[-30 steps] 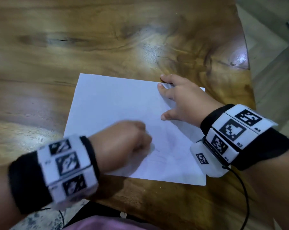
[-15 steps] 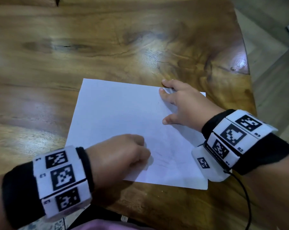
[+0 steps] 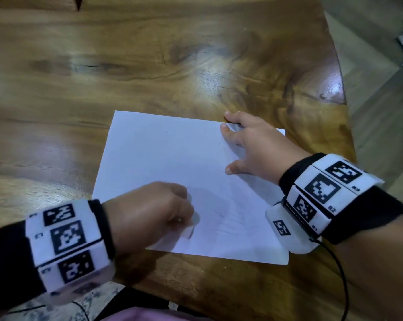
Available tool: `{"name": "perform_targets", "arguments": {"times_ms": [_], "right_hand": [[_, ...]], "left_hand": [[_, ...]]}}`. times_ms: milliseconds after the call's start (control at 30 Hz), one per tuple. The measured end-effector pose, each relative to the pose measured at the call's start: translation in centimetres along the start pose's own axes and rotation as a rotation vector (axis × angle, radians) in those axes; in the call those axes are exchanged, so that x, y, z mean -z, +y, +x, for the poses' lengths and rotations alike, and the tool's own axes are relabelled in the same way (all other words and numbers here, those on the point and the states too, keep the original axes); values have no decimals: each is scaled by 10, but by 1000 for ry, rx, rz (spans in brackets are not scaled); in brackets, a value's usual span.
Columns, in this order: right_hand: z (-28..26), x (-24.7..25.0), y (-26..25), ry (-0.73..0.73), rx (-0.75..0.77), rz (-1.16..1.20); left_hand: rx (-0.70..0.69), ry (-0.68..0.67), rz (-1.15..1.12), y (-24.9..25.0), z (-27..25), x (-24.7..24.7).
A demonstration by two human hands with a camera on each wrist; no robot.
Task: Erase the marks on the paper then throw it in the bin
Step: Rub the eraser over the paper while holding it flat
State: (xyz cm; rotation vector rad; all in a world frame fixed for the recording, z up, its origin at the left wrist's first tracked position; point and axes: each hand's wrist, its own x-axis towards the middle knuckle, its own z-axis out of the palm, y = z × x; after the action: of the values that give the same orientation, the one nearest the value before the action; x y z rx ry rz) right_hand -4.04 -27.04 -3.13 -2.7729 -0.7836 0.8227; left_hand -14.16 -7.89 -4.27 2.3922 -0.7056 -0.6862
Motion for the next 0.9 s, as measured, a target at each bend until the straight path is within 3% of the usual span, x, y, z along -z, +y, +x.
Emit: {"name": "perform_targets", "arguments": {"times_ms": [167, 433, 600, 700, 833, 900], "right_hand": [[0, 0, 0, -8, -4, 8], [0, 0, 1, -10, -1, 39], [0, 0, 0, -13, -10, 54], [1, 1, -1, -16, -8, 49], [1, 0, 0, -18, -2, 34], [1, 0, 0, -17, 3, 31]], "left_hand": [[23, 230, 70, -3, 43, 22], [40, -1, -30, 5, -6, -6], [41, 210, 54, 0, 39, 16], [38, 221, 64, 3, 44, 7], [-31, 20, -13, 12, 8, -8], [-24, 2, -34, 9, 5, -4]]}}
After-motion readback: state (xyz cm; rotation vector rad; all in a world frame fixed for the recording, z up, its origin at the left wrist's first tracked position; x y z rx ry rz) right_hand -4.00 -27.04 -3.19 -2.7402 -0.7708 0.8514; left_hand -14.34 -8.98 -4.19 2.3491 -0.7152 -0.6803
